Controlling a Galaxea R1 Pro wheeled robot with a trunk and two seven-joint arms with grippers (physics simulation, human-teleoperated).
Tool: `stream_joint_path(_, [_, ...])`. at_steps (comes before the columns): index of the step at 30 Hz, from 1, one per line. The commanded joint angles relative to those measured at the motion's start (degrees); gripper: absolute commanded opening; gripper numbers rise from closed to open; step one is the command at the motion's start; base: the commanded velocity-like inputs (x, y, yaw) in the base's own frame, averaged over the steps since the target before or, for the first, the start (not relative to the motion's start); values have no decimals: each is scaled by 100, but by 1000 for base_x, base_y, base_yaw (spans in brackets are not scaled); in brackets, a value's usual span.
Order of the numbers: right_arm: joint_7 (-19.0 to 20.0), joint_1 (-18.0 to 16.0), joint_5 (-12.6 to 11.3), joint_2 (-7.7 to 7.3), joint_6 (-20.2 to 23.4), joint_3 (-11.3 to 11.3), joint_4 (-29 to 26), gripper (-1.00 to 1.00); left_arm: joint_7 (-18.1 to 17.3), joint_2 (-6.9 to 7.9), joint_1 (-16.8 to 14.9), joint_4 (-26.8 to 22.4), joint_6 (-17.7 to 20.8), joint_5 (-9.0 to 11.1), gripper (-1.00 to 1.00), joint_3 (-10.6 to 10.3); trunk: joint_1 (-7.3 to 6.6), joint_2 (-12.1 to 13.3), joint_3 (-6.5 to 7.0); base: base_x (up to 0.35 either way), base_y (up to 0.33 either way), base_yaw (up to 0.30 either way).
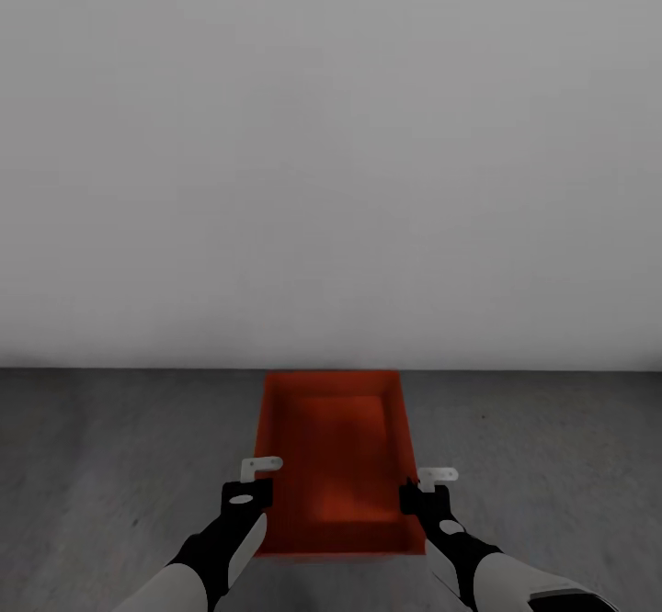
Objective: Move the two storage containers from the living room to the garage. In the garage, place one container on the floor and stack the other container on top of it (either order is fine).
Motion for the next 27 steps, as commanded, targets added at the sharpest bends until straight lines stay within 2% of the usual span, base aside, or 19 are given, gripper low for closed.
stream_joint_path(1, [5,-2,-42,1,-14,-62,21,-100,44,0,-4,-90,27,-10,-100,-20,3,-5,-6,205,0,0])
stream_joint_path(27, [5,-2,-35,1,-14,-62,21,-100,44,-8,-4,-86,27,-9,-100,-27,3,-5,-6,23,0,0])
